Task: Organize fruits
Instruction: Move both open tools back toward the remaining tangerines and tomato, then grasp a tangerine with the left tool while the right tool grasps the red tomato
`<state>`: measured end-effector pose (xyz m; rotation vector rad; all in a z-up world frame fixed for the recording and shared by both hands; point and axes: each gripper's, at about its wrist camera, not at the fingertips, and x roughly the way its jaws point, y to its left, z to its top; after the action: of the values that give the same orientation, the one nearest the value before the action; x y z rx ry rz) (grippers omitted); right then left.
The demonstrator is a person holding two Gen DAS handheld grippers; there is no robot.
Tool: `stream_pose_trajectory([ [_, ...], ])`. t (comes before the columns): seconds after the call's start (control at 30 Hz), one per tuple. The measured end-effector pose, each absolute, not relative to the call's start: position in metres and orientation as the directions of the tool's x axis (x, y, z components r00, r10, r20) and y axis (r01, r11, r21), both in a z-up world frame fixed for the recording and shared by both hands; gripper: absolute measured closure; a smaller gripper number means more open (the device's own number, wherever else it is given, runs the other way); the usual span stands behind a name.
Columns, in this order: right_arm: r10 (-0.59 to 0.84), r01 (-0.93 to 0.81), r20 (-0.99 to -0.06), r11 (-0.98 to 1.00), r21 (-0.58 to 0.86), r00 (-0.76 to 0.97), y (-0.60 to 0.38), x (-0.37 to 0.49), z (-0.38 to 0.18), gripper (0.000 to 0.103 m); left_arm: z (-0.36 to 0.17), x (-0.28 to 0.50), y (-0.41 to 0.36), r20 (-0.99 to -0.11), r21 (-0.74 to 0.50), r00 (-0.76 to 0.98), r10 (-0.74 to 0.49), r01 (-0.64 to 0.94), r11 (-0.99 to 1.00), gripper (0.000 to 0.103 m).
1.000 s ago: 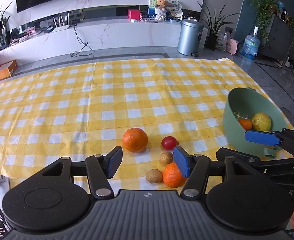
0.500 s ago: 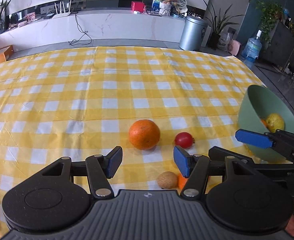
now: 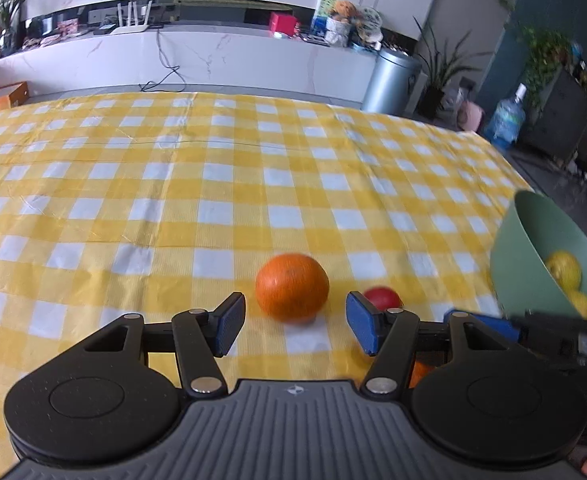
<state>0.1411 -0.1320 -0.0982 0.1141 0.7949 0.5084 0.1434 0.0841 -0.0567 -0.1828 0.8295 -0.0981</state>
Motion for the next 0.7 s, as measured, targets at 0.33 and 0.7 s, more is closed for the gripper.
stream_pose_trajectory([
  [0.33,0.476,-0.366,-0.645,0.878,0.309,0.598,-0.123,0.157,-0.108,0.061,-0.071,0.161,0.084,-0.728,-0.238,0.663,-0.174,-0.006,0.971,0.034],
  [0.7,0.476,-0.371,-0.652,0.877,0.306,0.59,-0.115,0.166,-0.113,0.065,-0.078,0.165,0.083,-0.737,-0.232,0.655,-0.166,-0.014,0.973,0.041],
])
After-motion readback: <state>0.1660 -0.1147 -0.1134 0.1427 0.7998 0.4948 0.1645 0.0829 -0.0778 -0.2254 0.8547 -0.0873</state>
